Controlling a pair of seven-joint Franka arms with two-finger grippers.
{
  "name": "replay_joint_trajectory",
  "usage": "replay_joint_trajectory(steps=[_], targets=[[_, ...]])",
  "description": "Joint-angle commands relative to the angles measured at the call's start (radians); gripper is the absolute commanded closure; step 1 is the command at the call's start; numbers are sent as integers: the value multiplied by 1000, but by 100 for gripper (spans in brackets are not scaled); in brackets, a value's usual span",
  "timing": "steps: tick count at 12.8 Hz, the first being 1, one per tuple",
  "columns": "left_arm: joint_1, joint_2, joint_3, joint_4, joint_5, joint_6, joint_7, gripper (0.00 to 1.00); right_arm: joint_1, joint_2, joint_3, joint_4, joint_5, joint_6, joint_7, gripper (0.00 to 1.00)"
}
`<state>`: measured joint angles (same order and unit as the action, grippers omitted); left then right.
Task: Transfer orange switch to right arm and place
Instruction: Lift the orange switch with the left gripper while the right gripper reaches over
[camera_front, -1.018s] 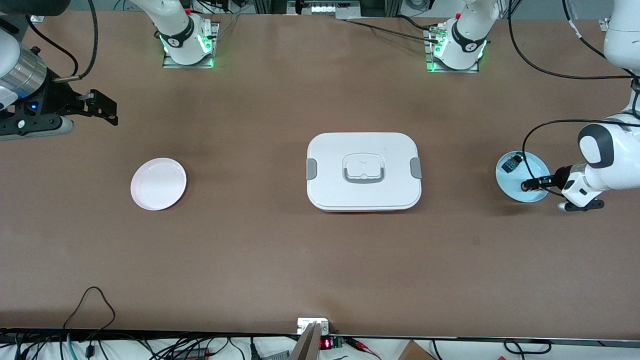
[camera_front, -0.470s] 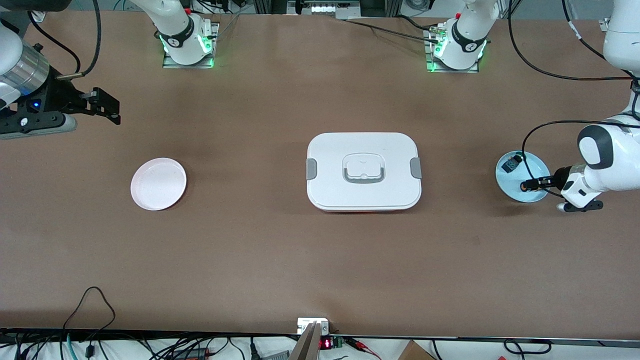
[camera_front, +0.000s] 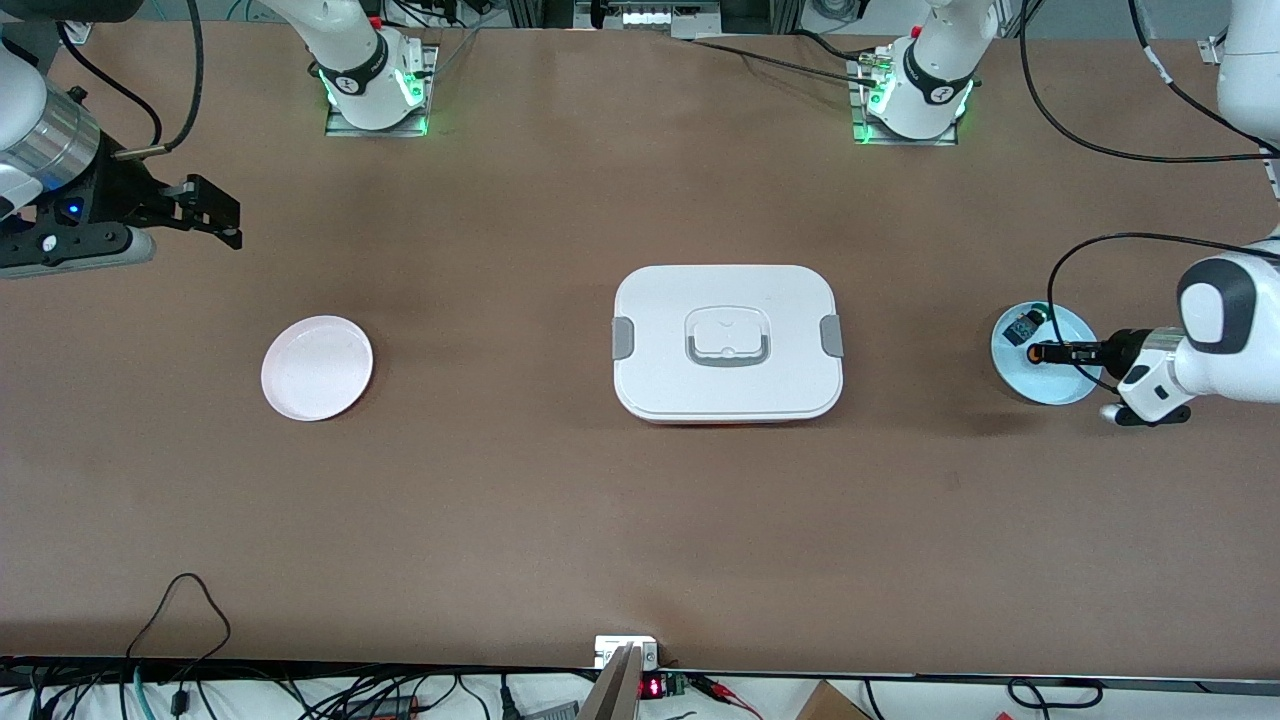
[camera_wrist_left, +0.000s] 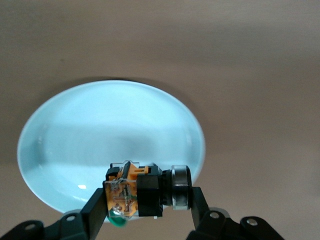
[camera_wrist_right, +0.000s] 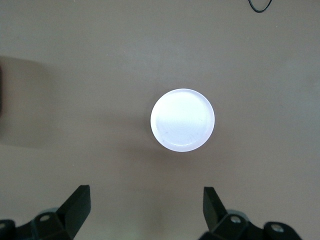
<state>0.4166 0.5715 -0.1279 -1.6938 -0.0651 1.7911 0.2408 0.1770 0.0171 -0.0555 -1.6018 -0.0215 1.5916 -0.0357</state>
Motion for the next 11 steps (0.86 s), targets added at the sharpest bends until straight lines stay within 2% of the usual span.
replay_joint_trajectory(steps=[1, 6, 8, 11], targets=[[8, 14, -27, 121, -129, -180, 96, 56, 3, 3, 2, 23, 14, -10, 14, 0], [10, 11, -33, 141, -451, -301, 175, 56, 15, 6, 2, 25, 12, 21, 19, 0], [14, 8, -73, 138, -585, -331, 204, 57, 12, 7, 0, 25, 12, 21, 19, 0], [-5, 33, -120, 122, -784, -332, 424, 58, 12, 7, -1, 25, 11, 21, 10, 0]])
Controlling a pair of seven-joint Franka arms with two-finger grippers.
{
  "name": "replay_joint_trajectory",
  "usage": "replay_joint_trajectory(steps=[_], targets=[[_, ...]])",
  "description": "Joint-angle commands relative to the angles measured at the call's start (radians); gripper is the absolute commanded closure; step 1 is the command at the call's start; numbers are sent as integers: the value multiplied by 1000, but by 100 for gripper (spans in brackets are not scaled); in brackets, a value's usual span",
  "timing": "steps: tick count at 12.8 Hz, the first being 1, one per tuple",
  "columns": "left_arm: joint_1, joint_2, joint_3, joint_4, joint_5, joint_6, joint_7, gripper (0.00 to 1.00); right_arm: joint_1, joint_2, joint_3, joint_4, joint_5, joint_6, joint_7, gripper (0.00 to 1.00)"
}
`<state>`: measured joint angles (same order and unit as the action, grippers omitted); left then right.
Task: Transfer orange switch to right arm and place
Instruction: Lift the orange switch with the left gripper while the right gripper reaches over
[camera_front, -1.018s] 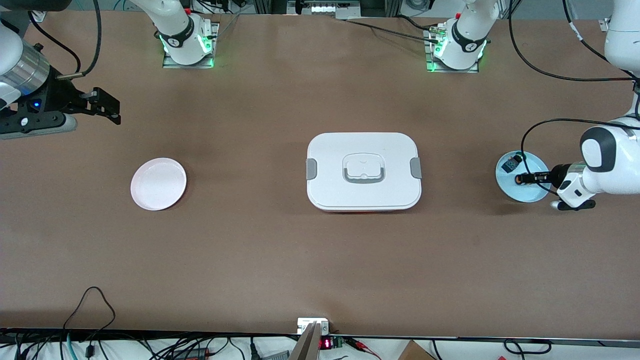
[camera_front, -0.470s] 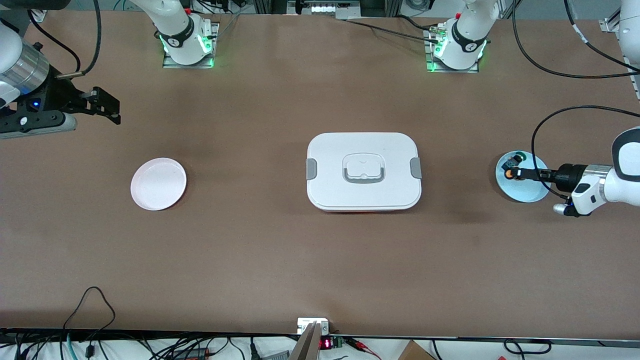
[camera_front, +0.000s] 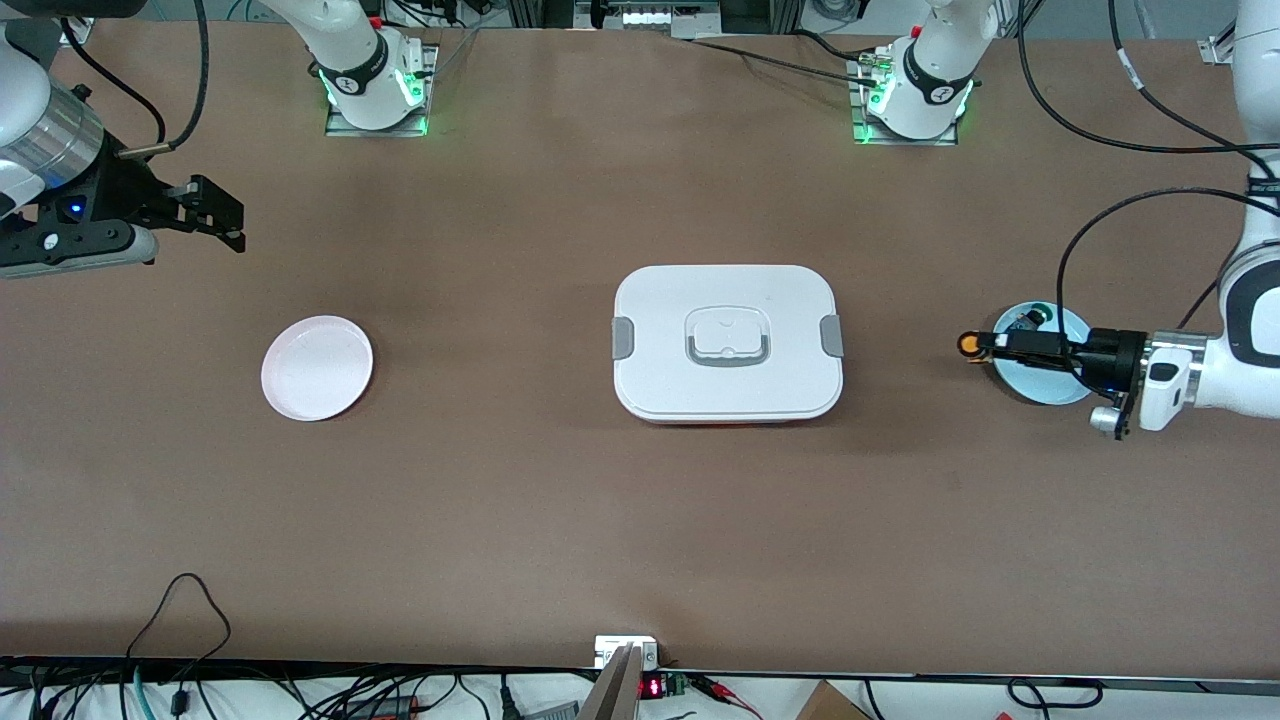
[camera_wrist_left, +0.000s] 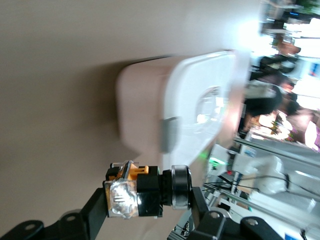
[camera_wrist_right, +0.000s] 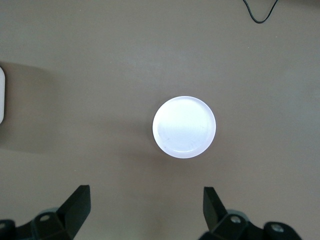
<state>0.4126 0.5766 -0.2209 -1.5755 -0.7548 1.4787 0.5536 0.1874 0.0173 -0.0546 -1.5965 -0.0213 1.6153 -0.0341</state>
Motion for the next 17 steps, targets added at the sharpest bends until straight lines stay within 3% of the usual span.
replay_joint_trajectory(steps=[1, 2, 5, 8, 10, 13, 17], targets=[[3, 41, -58, 3, -141, -55, 135, 58, 0, 7, -2, 20, 14, -2, 10, 0], [6, 51, -86, 0, -203, -105, 144, 65, 1, 10, -2, 20, 20, 2, 19, 0], [-55, 83, -147, -9, -453, -65, 272, 66, 1, 12, -2, 20, 55, 5, 20, 0], [-162, 81, -150, -15, -524, -2, 522, 66, 6, 16, -1, 18, 78, -12, 16, 0], [-219, 86, -150, -37, -651, 53, 638, 66, 6, 33, 2, 12, 102, -24, 3, 0], [-316, 85, -150, -73, -802, 115, 909, 68, 32, 65, 2, 15, 278, -35, 5, 0], [-385, 75, -153, -77, -877, 169, 1000, 67, 35, 153, 4, 18, 553, -31, 159, 0]])
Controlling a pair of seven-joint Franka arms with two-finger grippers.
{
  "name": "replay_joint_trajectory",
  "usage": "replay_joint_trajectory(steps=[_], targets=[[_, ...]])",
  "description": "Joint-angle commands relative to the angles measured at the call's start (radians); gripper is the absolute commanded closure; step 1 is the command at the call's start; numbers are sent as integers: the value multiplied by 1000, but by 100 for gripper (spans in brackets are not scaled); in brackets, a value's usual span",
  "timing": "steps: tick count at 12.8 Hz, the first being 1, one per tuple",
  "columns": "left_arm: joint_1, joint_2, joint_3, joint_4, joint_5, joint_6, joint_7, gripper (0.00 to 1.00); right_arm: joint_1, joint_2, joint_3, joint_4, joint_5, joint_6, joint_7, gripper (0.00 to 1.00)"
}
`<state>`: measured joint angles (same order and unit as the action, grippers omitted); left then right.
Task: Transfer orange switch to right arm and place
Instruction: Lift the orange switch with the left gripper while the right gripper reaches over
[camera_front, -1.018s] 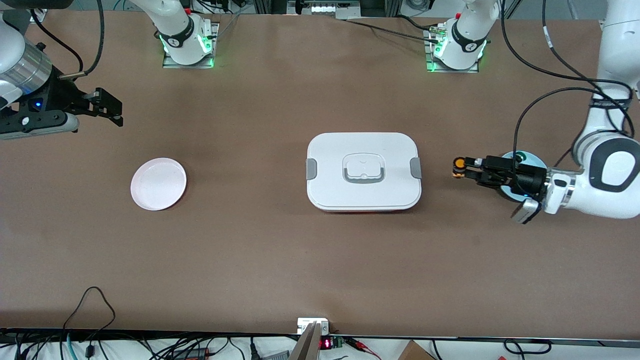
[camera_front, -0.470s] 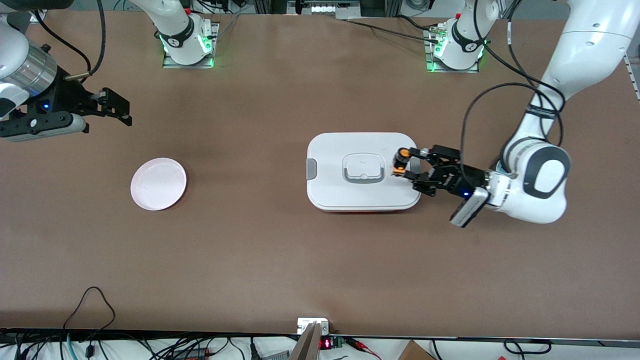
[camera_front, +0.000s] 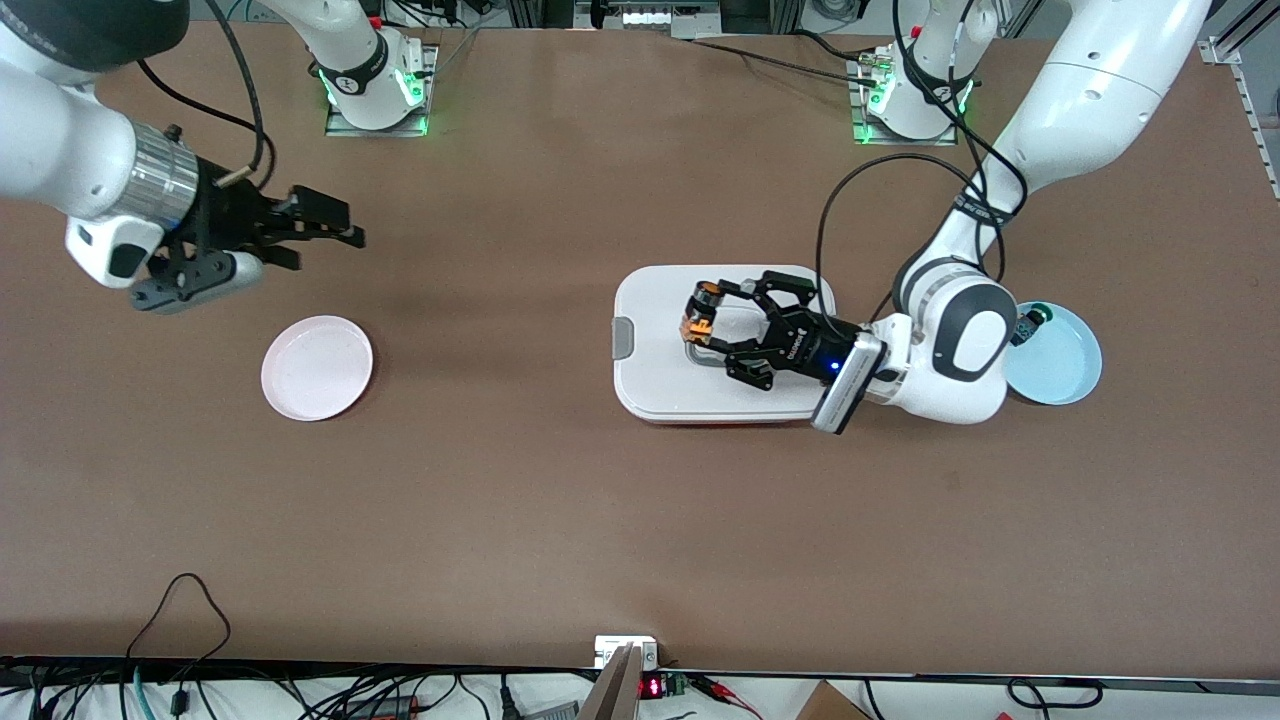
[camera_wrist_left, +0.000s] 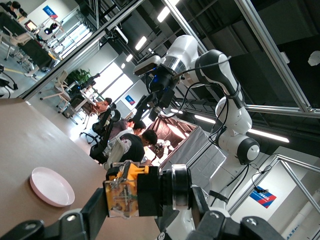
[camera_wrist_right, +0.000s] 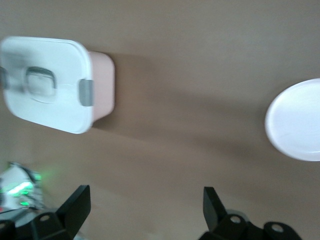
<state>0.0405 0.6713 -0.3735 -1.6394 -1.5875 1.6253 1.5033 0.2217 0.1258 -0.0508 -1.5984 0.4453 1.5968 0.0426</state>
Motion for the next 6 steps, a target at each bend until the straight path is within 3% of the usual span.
replay_joint_trajectory(steps=[1, 4, 6], targets=[[-17, -27, -10, -13, -60, 30, 61, 67, 8, 51, 9, 20, 116, -5, 95, 0], [-31, -30, -38, -14, -84, 85, 145, 67, 25, 93, 11, 20, 295, 12, 279, 0], [-31, -38, -88, -14, -98, 163, 166, 67, 60, 113, 11, 20, 358, 57, 411, 0]])
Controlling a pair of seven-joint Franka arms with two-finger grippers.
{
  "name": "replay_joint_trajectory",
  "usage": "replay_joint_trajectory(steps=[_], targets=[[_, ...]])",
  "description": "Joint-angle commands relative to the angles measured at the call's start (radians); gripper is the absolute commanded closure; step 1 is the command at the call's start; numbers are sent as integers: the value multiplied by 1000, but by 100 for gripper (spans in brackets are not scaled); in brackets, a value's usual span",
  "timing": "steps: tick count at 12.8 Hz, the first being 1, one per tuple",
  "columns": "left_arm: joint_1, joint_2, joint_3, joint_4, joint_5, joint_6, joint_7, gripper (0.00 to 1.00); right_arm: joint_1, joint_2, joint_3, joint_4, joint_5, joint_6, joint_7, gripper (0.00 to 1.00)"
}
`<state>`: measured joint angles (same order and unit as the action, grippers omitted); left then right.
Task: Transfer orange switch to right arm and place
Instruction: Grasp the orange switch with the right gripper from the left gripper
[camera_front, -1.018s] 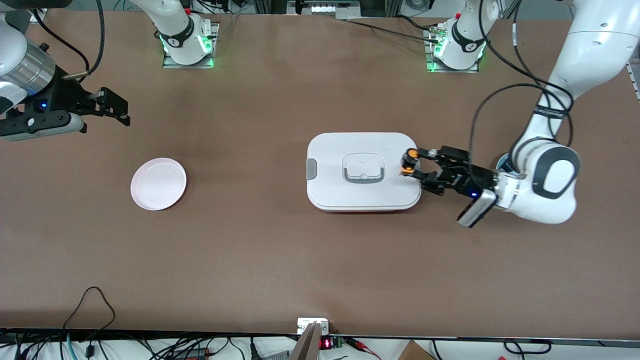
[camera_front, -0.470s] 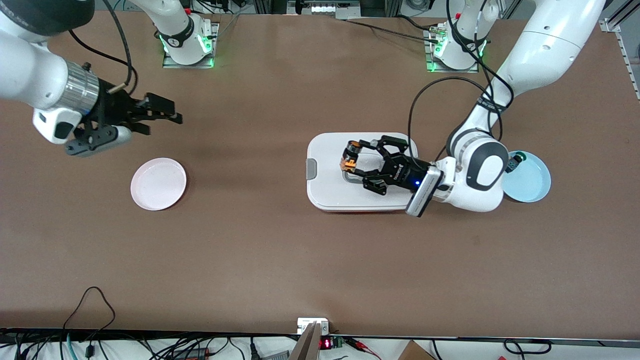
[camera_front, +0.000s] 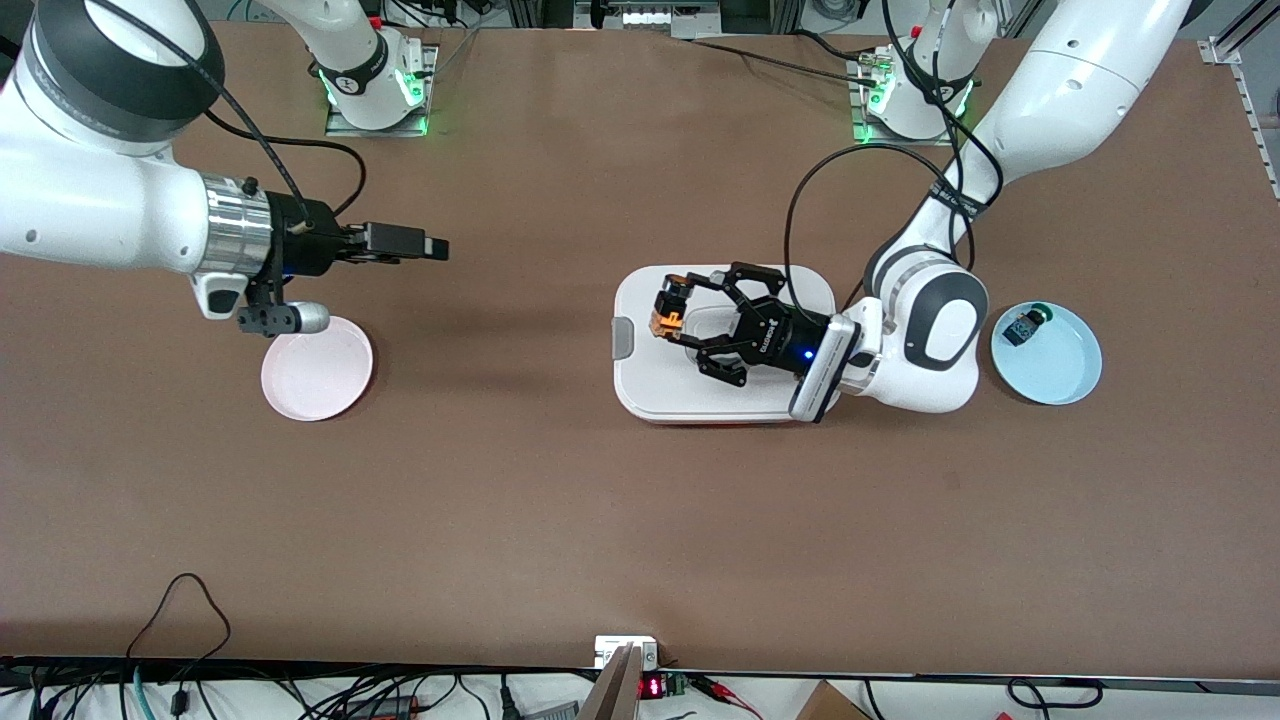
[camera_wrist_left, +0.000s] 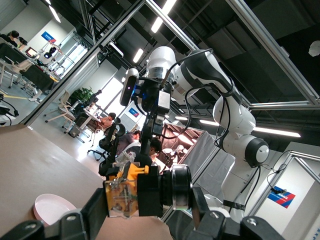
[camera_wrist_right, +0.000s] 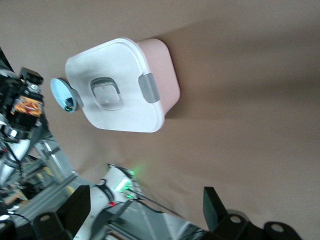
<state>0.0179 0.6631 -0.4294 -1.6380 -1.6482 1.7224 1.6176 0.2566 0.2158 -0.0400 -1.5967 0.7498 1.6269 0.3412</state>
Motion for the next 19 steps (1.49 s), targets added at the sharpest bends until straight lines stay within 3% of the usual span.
replay_joint_trajectory(steps=[1, 4, 10, 14, 19], targets=[[-9, -39, -49, -25, -38, 104, 59, 67, 44, 37, 0, 18, 89, 51, 196, 0], [-9, -57, -100, -45, -42, 187, 73, 67, 91, 68, 0, 17, 213, 143, 323, 0], [-6, -57, -101, -45, -53, 194, 73, 67, 157, 112, 0, 11, 419, 327, 369, 0], [-6, -57, -101, -49, -53, 192, 79, 67, 248, 152, 2, 1, 425, 476, 361, 0], [-6, -56, -101, -49, -53, 194, 77, 67, 276, 157, 0, -5, 427, 502, 364, 3]])
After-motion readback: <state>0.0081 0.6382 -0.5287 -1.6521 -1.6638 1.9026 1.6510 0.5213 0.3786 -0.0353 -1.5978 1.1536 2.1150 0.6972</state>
